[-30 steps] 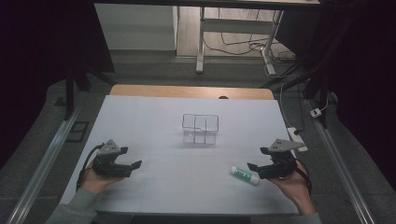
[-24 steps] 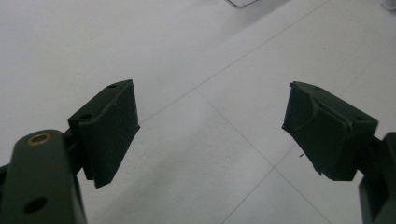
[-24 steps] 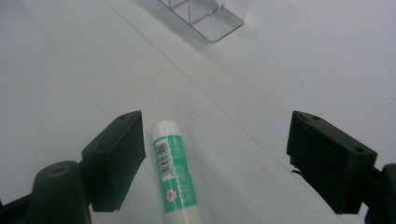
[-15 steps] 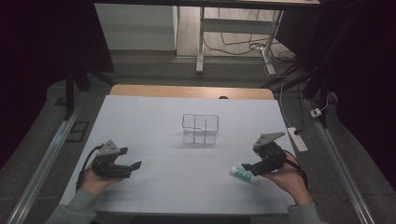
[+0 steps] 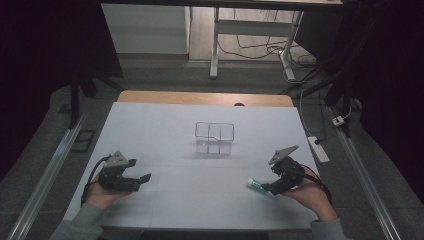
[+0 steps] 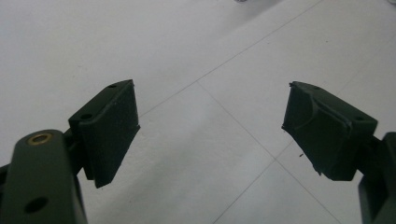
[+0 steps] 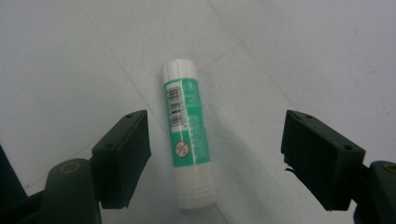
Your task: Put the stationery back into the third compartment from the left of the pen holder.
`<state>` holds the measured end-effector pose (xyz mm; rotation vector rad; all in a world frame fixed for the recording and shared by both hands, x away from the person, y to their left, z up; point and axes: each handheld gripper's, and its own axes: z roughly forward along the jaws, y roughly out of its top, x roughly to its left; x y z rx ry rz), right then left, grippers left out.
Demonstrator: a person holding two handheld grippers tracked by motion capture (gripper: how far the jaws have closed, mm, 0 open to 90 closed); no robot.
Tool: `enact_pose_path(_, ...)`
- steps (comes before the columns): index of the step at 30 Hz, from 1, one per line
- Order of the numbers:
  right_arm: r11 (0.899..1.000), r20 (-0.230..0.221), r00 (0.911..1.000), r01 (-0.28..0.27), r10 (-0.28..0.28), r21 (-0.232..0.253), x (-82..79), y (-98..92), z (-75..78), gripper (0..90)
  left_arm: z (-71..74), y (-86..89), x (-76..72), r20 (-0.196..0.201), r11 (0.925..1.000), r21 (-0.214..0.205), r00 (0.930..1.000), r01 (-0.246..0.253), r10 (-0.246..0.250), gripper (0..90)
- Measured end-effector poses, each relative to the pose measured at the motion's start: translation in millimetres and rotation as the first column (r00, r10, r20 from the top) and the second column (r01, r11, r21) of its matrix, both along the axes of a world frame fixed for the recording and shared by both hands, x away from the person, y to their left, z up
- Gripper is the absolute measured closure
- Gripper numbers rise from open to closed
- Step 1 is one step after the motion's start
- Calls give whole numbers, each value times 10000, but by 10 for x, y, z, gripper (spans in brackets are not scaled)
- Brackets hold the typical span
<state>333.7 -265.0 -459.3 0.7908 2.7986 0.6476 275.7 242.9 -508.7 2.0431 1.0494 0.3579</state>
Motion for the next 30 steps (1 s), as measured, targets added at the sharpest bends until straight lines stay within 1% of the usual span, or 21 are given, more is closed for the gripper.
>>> enact_pose_path(2,9998,-266,9996,-35,30,-186,-7,-1,-49,244,-5,-8,2,5,10000,58,10000,58,-58,178)
enact_pose_path(3,9998,-266,9996,-35,30,-186,-7,-1,-49,244,-8,-14,1,-15,9999,76,10000,87,-87,178)
enact_pose_path(4,9992,-533,9986,-55,34,-396,-11,1,-101,249,-10,-21,0,-16,9999,107,9999,127,-127,178)
enact_pose_path(5,9992,-533,9986,-55,34,-396,-11,1,-101,249,-10,-21,0,-16,9999,107,9999,127,-127,178)
enact_pose_path(6,9979,-612,9981,-75,36,-642,-17,4,-134,266,-11,-25,-1,-19,9998,123,9999,151,-150,178)
enact_pose_path(9,9972,-672,9977,-129,79,-736,-30,13,-148,286,-9,-30,-7,-15,9998,107,9998,187,-187,178)
enact_pose_path(13,9952,-792,9965,-351,278,-917,-33,42,-177,354,-10,-37,-14,-11,9997,157,9998,184,-184,178)
enact_pose_path(14,9926,-861,9954,-510,416,-1101,-26,59,-211,392,-10,-38,-16,-10,9997,162,9998,180,-180,178)
enact_pose_path(15,9926,-861,9954,-510,416,-1101,-26,59,-211,392,-10,-36,-19,-7,9997,160,9998,174,-174,178)
enact_pose_path(16,9915,-936,9946,-562,453,-1174,-27,71,-229,410,-12,-35,-19,-12,9997,160,9999,165,-165,178)
enact_pose_path(17,9880,-1052,9928,-719,576,-1370,-20,85,-260,441,-15,-34,-17,-24,9998,158,9999,148,-147,178)
enact_pose_path(18,9880,-1052,9928,-719,576,-1370,-20,85,-260,441,-18,-35,-15,-41,9998,175,9999,138,-138,178)
enact_pose_path(19,9847,-1128,9919,-753,578,-1570,-13,92,-285,482,-20,-36,-15,-49,9997,194,9999,142,-141,178)
enact_pose_path(20,9827,-1135,9919,-762,575,-1687,-12,95,-290,511,-20,-37,-16,-51,9997,204,9999,147,-146,178)
enact_pose_path(21,9827,-1135,9919,-762,575,-1687,-12,95,-290,511,-19,-37,-20,-35,9996,216,9999,163,-162,178)
enact_pose_path(23,9793,-1202,9905,-886,673,-1820,-16,107,-309,578,-17,-34,-25,-21,9997,197,9999,155,-154,178)
enact_pose_path(25,9787,-1170,9904,-944,738,-1821,-21,117,-306,633,-19,-28,-25,-37,9997,177,9999,141,-140,178)
enact_pose_path(26,9755,-1140,9897,-1078,870,-1916,-14,117,-307,636,-20,-27,-25,-42,9998,170,9999,140,-139,178)
enact_pose_path(27,9768,-1171,9900,-1005,792,-1893,-24,130,-307,641,-22,-27,-25,-46,9998,170,9999,143,-143,178)
enact_pose_path(28,9743,-1114,9898,-1094,886,-1971,-26,134,-305,643,-23,-27,-24,-46,9997,172,9999,143,-142,178)
enact_pose_path(30,9728,-841,9909,-1197,1048,-1981,-34,140,-292,646,-23,-28,-23,-46,9997,178,9999,144,-143,180)
